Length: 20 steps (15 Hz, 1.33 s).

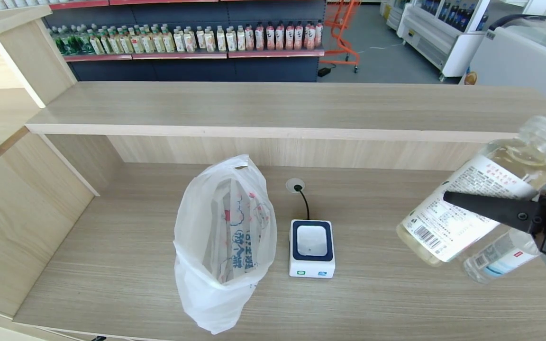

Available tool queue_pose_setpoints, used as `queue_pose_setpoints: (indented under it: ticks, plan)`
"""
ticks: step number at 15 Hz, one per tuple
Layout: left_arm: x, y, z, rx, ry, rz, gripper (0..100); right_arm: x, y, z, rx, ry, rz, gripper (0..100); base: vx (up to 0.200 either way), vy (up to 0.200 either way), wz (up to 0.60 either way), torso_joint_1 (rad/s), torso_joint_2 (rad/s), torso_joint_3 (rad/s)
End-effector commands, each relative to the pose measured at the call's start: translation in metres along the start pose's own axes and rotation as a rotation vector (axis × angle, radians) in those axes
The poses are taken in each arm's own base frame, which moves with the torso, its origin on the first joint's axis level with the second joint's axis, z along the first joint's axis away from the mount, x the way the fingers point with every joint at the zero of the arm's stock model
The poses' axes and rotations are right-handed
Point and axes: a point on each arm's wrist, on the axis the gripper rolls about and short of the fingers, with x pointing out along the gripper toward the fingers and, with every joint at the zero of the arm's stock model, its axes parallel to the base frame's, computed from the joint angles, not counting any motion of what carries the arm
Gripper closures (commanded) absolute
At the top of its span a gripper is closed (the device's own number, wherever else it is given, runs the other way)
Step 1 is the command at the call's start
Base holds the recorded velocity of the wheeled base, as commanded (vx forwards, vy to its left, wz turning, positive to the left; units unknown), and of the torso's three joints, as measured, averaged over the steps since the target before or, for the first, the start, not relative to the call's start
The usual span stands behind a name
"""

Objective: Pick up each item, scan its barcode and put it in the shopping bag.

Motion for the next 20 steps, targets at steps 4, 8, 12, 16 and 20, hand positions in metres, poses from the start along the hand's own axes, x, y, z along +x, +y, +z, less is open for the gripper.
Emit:
queue_pose_setpoints:
  ticks: [4,8,12,16,20]
  plan:
    - [0.0,0.0,0.0,0.001,0.0,0.001,0,0.007,-0.001,-0.003,0.013,0.025,0.015,100,0.0,0.05,0.0,0.001,0.0,-0.001]
    - [0.0,0.0,0.0,-0.002,0.001,0.001,0,0.034,-0.005,-0.013,0.043,0.113,0.049,100,0.0,0.0,0.0,0.0,0.0,0.0]
    - [0.0,0.0,0.0,-0.002,0.0,0.001,0,0.076,-0.01,-0.026,0.057,0.195,0.098,100,0.0,0.0,0.0,0.0,0.0,0.0]
    - [0.0,0.0,0.0,-0.002,0.0,0.001,0,0.117,-0.016,-0.041,0.045,0.266,0.13,100,0.0,0.0,0.0,0.0,0.0,0.0]
    - [0.0,0.0,0.0,-0.002,0.001,0.001,0,0.164,-0.023,-0.07,0.001,0.238,0.193,100,0.0,0.0,0.0,0.0,0.0,0.0]
